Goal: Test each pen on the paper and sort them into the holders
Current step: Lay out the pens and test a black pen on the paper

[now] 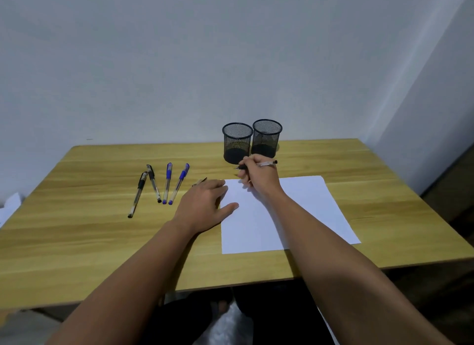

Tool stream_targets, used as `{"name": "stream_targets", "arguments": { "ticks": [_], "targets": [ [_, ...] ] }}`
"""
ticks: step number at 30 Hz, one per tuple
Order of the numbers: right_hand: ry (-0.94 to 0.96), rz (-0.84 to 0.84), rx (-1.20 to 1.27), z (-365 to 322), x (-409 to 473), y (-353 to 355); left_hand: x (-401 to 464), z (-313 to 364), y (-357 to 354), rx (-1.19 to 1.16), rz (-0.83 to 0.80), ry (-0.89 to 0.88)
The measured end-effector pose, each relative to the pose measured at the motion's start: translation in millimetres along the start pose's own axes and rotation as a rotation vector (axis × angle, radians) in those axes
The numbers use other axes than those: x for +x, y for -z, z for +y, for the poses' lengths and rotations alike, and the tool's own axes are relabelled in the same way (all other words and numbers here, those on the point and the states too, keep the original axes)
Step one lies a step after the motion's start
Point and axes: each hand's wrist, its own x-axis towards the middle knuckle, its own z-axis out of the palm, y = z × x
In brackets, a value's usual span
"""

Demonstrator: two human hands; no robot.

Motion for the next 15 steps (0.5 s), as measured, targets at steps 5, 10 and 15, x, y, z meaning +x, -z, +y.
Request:
{"name": "stream_targets", "arguments": {
  "ticks": [5,10,15],
  "targets": [
    [-0.007,-0.02,-0.043,17,5,2,-7,-3,2,-0.035,0.005,-0.007],
    [0.078,-0.048,-0.077,27,4,1,-10,-1,4,-0.031,0.008,0.027],
    [0.086,-0.049,-0.107,31,5,-1,-9,-1,2,-0.04,-0.006,0.051]
  ]
}}
